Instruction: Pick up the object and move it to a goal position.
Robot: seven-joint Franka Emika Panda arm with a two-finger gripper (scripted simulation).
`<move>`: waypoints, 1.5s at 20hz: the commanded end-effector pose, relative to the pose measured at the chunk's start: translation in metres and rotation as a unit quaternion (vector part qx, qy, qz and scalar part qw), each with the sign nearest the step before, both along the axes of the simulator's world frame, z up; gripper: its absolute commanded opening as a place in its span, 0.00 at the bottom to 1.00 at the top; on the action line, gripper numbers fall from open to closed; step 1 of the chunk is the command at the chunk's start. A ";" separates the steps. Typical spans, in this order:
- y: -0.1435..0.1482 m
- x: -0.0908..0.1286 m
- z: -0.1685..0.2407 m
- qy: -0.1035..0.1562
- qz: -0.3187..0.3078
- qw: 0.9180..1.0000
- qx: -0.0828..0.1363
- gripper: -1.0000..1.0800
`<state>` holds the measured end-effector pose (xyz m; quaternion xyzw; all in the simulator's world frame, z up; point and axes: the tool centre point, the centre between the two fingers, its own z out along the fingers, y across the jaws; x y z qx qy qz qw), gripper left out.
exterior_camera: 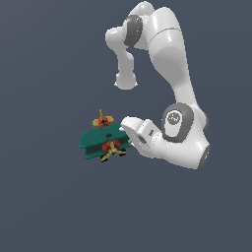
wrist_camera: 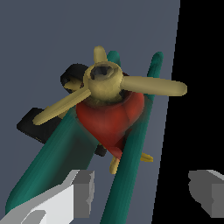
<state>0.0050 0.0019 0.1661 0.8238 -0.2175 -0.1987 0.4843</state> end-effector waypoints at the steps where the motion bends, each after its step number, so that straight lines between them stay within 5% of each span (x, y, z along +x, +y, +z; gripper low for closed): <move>1: 0.000 0.000 -0.001 -0.001 -0.001 1.000 -0.008 0.81; 18: -0.004 -0.001 -0.003 -0.003 -0.010 0.999 -0.034 0.81; 30: 0.006 -0.003 -0.012 -0.011 -0.016 0.993 -0.114 0.81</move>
